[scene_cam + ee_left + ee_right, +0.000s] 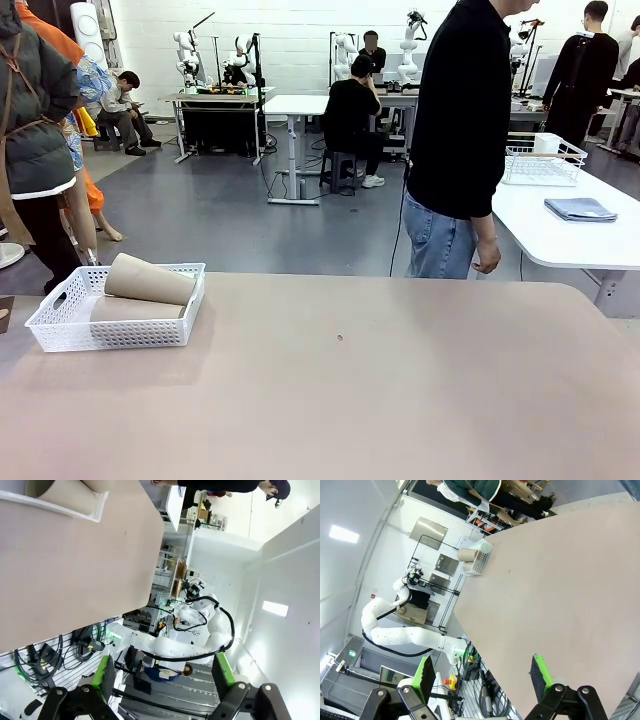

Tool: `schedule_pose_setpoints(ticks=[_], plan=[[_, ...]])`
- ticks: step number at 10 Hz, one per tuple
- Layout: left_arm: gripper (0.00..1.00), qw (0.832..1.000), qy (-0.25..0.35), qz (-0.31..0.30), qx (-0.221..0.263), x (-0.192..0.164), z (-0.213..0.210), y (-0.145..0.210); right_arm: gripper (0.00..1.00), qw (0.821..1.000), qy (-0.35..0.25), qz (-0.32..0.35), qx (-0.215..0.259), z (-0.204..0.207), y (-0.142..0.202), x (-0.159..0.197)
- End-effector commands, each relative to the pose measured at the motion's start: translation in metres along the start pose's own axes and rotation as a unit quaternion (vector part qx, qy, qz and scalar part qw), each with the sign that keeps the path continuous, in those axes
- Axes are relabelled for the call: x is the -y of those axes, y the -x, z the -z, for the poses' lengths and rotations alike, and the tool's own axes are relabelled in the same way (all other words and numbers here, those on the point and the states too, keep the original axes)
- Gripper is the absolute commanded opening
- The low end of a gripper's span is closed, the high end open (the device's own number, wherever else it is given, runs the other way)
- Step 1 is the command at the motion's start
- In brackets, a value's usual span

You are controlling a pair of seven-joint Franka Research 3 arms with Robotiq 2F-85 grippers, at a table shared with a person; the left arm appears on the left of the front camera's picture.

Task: Clean and organize the cups into the basket.
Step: Move the Organizing basket back to the left side of the table.

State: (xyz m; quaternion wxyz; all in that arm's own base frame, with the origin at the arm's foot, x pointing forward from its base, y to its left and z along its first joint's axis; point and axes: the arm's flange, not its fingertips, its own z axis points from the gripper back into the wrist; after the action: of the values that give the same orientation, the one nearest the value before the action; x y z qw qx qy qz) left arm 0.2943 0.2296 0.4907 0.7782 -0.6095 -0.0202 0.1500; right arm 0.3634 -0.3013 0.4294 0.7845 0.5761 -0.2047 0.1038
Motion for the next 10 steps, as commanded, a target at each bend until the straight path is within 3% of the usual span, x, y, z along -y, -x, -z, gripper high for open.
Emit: schedule_pose_setpoints(ticks=[1, 4, 6, 10], plan=[[1.0, 1.0, 0.003, -0.003, 0.006, -0.007, 0.002, -0.001, 1.0, 1.0, -0.001, -0.002, -0.001, 0.001, 0.0, 0.0], [1.0, 1.0, -0.004, -0.004, 0.0, -0.001, 0.001, 0.0, 1.0, 1.0, -0.001, -0.002, -0.001, 0.001, 0.0, 0.0], [1.0, 0.997, 0.0, 0.066, 0.05, 0.016, 0.007, -0.004, 1.0, 1.0, -0.001, -0.002, -0.001, 0.001, 0.0, 0.0], [1.0, 0.986, -0.018, 0.126, 0.109, 0.032, 0.012, -0.023, 1.0, 1.0, -0.001, -0.002, -0.001, 0.001, 0.0, 0.0]])
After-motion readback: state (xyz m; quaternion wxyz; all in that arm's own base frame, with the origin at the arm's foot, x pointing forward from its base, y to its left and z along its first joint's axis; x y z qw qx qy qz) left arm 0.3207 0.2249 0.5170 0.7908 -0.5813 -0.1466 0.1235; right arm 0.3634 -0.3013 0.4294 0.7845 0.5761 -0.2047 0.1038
